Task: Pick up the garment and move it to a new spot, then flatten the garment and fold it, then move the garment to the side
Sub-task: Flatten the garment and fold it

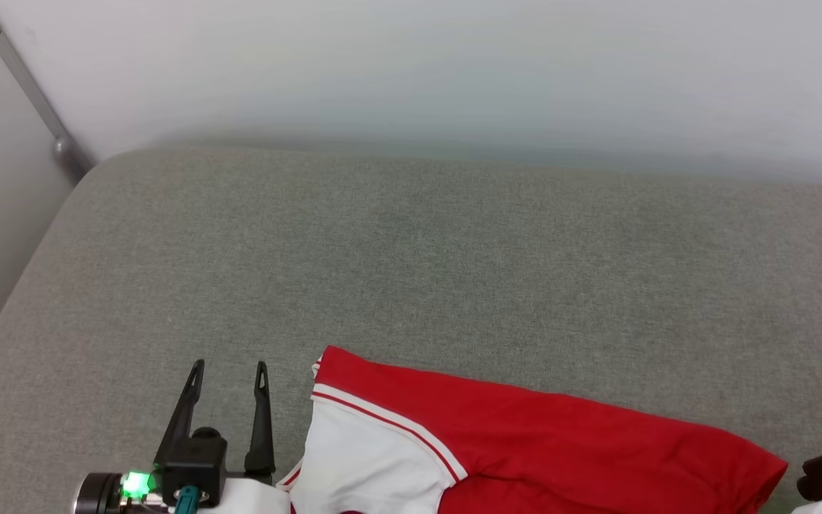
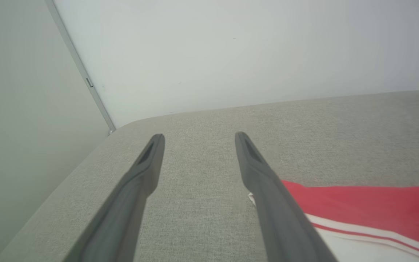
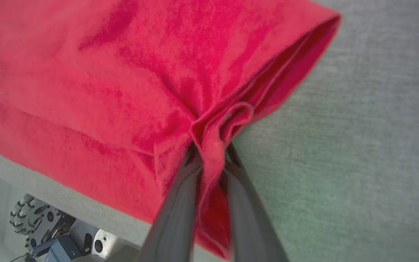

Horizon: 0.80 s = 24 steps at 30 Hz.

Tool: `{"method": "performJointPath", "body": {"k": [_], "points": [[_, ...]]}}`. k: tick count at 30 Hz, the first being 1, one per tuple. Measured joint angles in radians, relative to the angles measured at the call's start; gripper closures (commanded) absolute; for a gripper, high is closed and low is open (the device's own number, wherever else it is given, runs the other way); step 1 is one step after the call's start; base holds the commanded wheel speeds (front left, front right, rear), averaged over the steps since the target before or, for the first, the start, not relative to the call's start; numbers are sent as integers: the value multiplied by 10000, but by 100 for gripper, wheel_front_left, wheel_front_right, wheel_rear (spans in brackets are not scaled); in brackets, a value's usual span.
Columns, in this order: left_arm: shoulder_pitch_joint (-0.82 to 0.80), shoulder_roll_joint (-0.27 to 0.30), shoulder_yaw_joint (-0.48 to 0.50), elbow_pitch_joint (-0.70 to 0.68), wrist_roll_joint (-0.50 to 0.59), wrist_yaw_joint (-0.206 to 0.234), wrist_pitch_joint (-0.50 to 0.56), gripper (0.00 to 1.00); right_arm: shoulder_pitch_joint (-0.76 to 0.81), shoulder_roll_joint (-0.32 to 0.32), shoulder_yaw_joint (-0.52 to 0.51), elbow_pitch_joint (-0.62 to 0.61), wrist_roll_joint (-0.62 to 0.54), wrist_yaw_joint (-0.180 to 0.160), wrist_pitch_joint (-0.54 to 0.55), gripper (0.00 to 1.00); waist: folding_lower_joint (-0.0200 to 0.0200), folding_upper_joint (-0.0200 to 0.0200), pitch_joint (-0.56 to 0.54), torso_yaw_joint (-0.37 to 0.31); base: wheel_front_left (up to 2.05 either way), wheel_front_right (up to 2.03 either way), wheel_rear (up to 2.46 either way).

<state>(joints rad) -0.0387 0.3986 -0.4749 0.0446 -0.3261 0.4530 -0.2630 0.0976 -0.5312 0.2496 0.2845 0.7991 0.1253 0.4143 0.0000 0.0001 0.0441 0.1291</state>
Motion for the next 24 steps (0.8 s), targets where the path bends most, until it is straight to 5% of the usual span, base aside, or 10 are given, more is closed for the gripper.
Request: {"method": "performJointPath", "body": {"k": [10, 24], "points": [[1014, -917, 1170, -8, 1099, -593, 0, 0, -62, -819, -433, -171, 151, 58, 59, 100, 0, 0, -435, -130, 0, 0, 0], [1542, -1505, 1927, -12, 2130, -1417, 0, 0, 587, -2401, -2046, 150, 497, 58, 692, 100, 0, 0, -678, -228, 0, 0, 0]]}}
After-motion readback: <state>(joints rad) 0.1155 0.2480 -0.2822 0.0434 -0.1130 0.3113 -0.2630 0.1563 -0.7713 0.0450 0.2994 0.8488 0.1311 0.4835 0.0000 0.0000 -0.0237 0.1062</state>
